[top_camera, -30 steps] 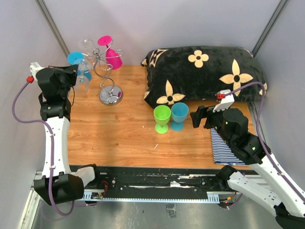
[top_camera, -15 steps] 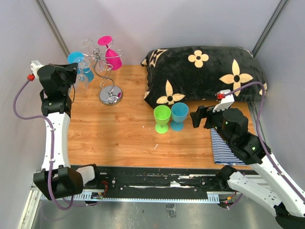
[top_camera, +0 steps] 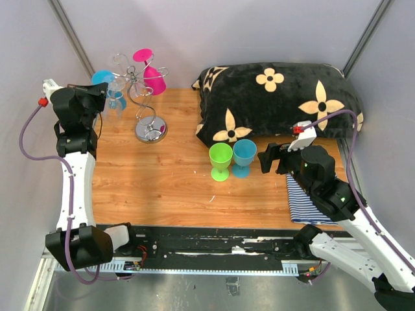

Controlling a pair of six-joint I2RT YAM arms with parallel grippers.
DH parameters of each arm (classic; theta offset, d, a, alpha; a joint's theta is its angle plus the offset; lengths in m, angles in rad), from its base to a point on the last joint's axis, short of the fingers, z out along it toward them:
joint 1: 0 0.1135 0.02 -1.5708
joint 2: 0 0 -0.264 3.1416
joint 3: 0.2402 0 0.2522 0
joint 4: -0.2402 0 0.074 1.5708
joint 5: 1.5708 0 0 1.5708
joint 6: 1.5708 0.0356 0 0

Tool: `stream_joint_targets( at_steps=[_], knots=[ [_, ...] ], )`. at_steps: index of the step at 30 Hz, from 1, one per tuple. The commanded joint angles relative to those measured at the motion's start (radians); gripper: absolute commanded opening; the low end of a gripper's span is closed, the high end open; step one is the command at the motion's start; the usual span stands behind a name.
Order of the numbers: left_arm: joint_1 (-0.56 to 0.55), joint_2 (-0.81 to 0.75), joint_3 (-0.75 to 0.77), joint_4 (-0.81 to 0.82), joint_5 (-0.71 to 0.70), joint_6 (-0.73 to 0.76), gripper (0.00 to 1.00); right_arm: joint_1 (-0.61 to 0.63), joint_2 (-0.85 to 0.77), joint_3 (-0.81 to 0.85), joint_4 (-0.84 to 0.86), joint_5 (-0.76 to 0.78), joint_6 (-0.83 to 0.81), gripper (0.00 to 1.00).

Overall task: Take the wine glass off the wine glass rack
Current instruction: Pick up the wine glass from the wine rack.

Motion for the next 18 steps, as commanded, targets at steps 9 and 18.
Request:
stream_joint_targets(
  at_steps=[9, 18],
  knots=[
    [0.004, 0.000, -0.040, 0.135, 0.051, -0.032, 0.01, -0.012, -0.017, -0.002, -0.004, 0.022, -0.001, 0.94],
    [0.004, 0.003, -0.018, 0.131, 0.053, -0.016, 0.00, -0.012, -0.015, -0.015, 0.009, 0.024, 0.002, 0.95]
  ],
)
